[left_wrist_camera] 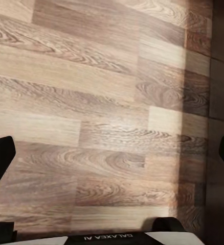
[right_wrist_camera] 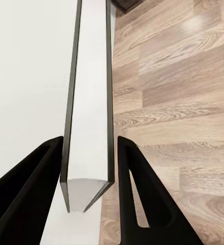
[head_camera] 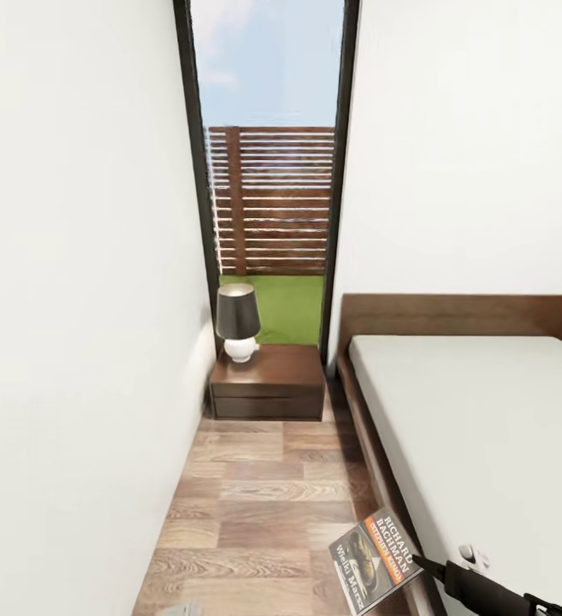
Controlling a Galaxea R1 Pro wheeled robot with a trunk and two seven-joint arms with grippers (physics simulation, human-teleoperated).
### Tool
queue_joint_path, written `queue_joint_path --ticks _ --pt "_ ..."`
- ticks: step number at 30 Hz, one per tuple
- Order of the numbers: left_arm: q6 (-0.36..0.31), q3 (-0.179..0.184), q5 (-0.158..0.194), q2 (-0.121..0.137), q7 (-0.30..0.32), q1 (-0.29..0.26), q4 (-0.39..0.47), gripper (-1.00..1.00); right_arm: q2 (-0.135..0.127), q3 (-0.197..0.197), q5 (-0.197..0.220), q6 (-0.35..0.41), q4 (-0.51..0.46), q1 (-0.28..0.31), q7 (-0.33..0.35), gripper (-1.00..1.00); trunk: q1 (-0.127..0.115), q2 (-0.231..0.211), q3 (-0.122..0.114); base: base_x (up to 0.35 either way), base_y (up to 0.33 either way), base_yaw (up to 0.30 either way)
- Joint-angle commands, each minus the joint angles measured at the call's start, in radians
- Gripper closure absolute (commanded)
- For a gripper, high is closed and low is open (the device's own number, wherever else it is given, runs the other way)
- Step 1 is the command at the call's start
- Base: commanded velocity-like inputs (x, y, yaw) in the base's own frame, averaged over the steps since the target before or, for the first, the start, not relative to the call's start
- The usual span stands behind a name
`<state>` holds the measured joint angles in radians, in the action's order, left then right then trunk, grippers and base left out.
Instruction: In the bedroom, move the book from the bed onto either nightstand, and place the two sandals side by side next to the bed.
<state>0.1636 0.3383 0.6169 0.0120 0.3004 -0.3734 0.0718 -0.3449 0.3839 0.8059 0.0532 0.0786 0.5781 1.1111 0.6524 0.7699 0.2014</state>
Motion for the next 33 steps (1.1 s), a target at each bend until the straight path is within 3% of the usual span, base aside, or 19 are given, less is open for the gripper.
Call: queue_joint_path --ticks 1,11,33 --pt "0.004 0.008 0.009 0.0 0.003 -0.001 -0.001 -1.0 0.0 0.003 0.01 0.006 0.003 0.002 0.006 1.0 0.001 0.001 0.001 0.332 0.0 -0.004" --pt "0.004 0.008 0.009 0.0 0.003 -0.001 -0.001 -1.0 0.001 0.003 0.01 0.005 0.003 0.002 0.006 1.0 0.001 0.001 0.001 0.33 0.0 -0.121" --pt "0.004 0.008 0.009 0.0 0.003 -0.001 -0.001 -1.0 0.001 0.003 0.01 0.005 0.003 0.002 0.006 1.0 0.001 0.001 0.001 0.301 0.0 -0.003"
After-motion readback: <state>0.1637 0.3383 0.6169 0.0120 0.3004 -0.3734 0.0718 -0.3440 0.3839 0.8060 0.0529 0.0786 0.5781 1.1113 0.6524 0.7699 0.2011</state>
